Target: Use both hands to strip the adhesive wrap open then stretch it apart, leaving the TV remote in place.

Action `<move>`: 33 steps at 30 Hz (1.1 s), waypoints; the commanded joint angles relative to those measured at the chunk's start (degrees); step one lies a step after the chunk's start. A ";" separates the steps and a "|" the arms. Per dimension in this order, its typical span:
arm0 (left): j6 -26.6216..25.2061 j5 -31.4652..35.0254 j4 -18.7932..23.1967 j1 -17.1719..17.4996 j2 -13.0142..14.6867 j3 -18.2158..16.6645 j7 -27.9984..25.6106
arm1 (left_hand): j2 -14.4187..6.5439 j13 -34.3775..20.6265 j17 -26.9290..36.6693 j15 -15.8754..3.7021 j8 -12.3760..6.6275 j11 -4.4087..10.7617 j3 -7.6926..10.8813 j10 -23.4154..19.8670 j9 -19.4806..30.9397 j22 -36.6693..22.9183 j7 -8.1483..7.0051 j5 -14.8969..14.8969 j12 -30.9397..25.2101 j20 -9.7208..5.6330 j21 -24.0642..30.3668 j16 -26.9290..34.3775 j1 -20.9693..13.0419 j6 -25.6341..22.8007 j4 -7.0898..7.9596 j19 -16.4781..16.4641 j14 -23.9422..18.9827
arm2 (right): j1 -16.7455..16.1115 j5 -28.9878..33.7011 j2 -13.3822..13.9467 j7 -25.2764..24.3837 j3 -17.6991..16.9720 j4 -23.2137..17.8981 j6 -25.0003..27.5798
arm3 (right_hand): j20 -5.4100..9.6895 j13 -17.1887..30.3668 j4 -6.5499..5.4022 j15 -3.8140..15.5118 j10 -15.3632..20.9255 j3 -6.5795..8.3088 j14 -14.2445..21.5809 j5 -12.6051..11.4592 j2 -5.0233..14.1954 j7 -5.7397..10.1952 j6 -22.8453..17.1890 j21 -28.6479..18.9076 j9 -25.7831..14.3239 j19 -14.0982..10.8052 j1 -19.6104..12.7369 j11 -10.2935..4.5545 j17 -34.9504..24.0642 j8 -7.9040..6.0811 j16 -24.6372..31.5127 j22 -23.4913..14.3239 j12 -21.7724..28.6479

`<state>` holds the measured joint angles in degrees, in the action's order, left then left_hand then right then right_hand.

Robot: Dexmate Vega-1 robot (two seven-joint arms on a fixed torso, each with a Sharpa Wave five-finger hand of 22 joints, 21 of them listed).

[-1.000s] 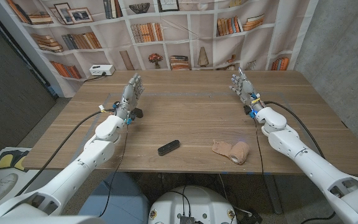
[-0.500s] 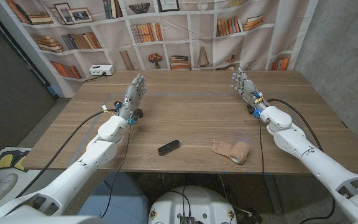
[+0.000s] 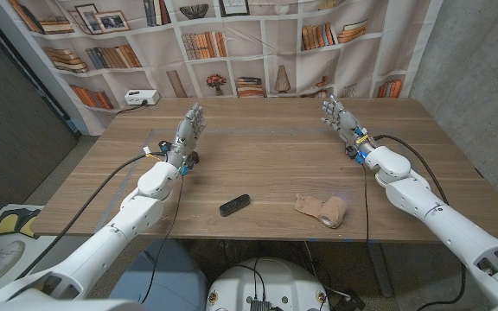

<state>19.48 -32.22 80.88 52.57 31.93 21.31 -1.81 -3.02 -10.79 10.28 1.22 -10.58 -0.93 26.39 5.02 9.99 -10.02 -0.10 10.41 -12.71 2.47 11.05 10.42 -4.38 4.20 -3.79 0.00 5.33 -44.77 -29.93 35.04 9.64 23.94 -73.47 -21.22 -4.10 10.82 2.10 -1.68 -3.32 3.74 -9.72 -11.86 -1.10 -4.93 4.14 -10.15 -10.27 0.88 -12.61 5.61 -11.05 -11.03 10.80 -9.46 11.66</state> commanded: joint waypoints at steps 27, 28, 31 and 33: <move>-2.18 2.39 -0.11 -1.58 -0.77 1.35 -2.53 | -0.20 -0.29 0.04 0.20 -0.10 0.03 -0.10 -0.03 0.13 -0.06 0.22 0.17 0.22 0.30 0.19 0.23 0.14 -0.03 -0.19 0.04 0.28 | 6.80 8.59 2.09 4.20 2.72 9.61 -9.93 | -0.23 0.22 1.20 1.10 -0.56 0.45 -2.48 0.25 -0.23 0.44 0.61 -0.20 -0.30 0.55 -1.86 -0.57 -0.10 0.01 0.09 -0.17 -0.27; -2.17 2.33 -0.08 -1.53 -0.68 1.32 -2.41 | -0.20 -0.29 0.04 0.17 -0.10 0.02 -0.10 -0.03 0.13 -0.06 0.22 0.17 0.23 0.30 0.19 0.23 0.14 -0.03 -0.19 0.03 0.29 | 6.64 8.85 2.31 4.03 2.74 9.20 -9.93 | -0.27 0.22 1.25 1.12 -0.58 0.47 -2.50 0.25 -0.22 0.50 0.64 -0.21 -0.30 0.56 -1.93 -0.51 -0.10 0.01 0.09 -0.17 -0.28; -1.98 2.29 -0.28 -1.48 -0.48 1.26 -2.07 | -0.19 -0.29 0.04 0.23 -0.08 0.10 -0.11 -0.09 0.14 -0.06 0.19 0.17 0.23 0.29 0.19 0.23 0.16 0.00 -0.21 0.03 0.29 | 6.35 10.80 3.64 3.58 3.14 7.64 -9.79 | -0.29 0.22 1.35 1.15 -0.58 0.51 -2.48 0.25 -0.21 0.55 0.67 -0.23 -0.30 0.55 -2.07 -0.58 -0.09 0.01 0.12 -0.17 -0.27; -1.64 2.12 -0.72 -1.49 -0.59 1.24 -1.78 | -0.19 -0.29 0.04 0.20 -0.07 0.03 -0.11 -0.05 0.14 -0.06 0.18 0.17 0.25 0.26 0.19 0.23 0.16 0.00 -0.22 0.03 0.27 | 6.00 11.99 4.43 3.02 3.33 6.45 -9.37 | -0.32 0.23 1.42 1.19 -0.56 0.54 -2.48 0.25 -0.20 0.57 0.70 -0.26 -0.30 0.53 -2.17 -0.60 -0.09 0.02 0.13 -0.17 -0.26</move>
<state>17.50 -29.94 80.45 50.79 30.93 22.87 -4.10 -3.02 -10.78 10.13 1.22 -10.58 -0.93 26.39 5.02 9.99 -10.01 -0.10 10.41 -12.50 2.46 11.05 10.42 -4.38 4.20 -3.79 0.00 5.33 -38.20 -22.59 36.59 14.26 26.47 -63.77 -30.11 -4.30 10.82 3.34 -0.82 -3.84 4.05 -9.69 -11.67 -1.33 -4.61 4.44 -10.15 -10.27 1.07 -14.05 5.08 -11.05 -11.03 10.79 -9.46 11.43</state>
